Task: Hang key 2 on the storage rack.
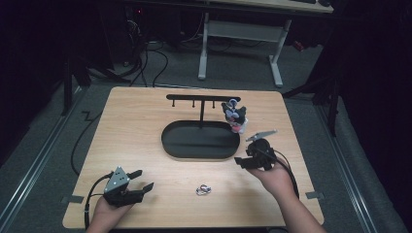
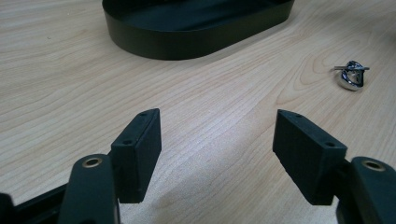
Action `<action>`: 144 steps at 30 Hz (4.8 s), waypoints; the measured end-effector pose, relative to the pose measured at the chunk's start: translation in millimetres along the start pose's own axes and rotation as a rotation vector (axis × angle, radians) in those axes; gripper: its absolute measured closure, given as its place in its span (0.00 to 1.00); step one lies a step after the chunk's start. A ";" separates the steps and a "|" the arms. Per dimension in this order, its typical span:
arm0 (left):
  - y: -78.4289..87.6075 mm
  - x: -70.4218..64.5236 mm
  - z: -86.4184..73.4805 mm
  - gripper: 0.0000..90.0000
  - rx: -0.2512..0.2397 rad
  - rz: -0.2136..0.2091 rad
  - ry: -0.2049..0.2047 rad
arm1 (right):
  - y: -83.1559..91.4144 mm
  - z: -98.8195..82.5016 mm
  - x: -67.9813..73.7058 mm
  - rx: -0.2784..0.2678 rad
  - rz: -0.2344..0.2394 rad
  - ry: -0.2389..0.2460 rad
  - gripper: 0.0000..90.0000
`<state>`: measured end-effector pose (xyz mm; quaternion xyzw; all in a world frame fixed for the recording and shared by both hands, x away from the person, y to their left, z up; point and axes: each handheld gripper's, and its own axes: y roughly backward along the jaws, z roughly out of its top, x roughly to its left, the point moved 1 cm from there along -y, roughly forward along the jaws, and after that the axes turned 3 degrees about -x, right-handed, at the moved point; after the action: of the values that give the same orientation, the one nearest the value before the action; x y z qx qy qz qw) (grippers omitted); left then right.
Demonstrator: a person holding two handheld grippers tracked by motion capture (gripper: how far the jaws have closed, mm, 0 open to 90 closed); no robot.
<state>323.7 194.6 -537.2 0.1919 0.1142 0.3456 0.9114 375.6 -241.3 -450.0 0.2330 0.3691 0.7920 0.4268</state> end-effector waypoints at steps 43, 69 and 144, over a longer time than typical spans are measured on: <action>-1.8 0.3 0.5 0.38 0.017 -0.001 0.000 | -59.1 -65.3 127.3 -0.176 0.158 0.236 1.00; -2.7 0.5 0.8 0.38 0.024 -0.001 0.002 | -78.0 -44.1 150.7 -0.154 0.178 0.261 0.93; -3.6 0.6 0.9 0.38 0.035 -0.014 0.002 | -46.3 -78.1 69.0 -0.198 -0.097 0.164 0.84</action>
<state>326.6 192.3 -538.0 0.2066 0.1223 0.3374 0.9102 309.2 -196.1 -530.9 0.1059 0.3335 0.8194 0.4540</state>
